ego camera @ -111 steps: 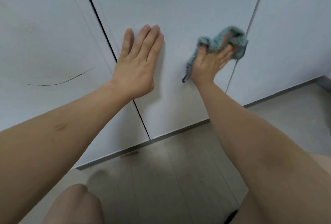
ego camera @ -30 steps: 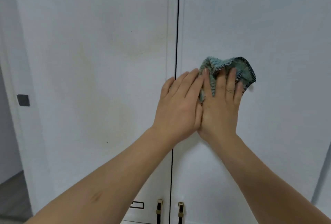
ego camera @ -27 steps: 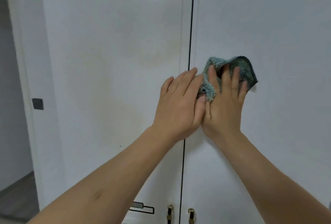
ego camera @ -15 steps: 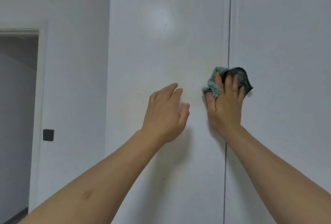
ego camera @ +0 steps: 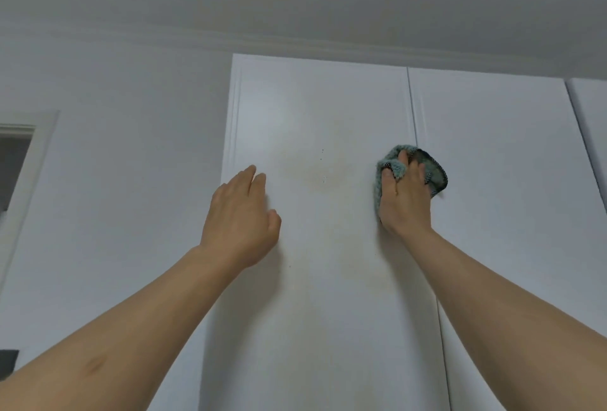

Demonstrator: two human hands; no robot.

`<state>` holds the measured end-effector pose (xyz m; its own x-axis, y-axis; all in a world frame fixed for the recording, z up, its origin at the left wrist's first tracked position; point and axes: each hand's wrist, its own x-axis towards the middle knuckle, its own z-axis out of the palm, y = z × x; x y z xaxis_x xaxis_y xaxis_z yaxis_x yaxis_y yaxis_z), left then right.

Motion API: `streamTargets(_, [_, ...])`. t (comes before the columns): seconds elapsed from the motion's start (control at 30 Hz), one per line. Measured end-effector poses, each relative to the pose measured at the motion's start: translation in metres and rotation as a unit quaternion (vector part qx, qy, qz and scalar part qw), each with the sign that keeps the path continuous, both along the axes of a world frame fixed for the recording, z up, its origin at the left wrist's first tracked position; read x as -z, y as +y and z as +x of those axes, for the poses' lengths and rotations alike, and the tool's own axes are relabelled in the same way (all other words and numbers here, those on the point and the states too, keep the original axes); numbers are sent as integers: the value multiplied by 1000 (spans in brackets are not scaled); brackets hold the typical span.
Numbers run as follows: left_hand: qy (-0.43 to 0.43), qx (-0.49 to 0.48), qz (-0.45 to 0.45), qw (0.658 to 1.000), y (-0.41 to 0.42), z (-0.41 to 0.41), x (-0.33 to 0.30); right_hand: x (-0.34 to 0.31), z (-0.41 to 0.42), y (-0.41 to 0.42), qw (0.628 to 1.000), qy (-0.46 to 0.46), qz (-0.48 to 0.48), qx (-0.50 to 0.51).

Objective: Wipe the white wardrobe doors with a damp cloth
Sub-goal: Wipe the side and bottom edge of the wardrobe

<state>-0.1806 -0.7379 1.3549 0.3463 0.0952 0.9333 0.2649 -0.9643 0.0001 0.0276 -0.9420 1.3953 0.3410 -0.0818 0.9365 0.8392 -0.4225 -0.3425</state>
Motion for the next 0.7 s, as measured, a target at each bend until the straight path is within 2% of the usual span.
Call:
streamTargets(0.2, [16,-26,17,999,16,13,-41,-47,3,16,994,-1,-38,105])
streamTargets(0.37, [-44,-36,-16,998,42,30,-93,-109,10,24,985,-11,-77,157])
streamTargets(0.53, [-64,-8,-27,998,62,60,-114,-162,-3,42,976,-56,-129,165])
streamTargets(0.7, [-128,-32,13,991,71,73,-111,-158,-35,92,959,-131,-204,147])
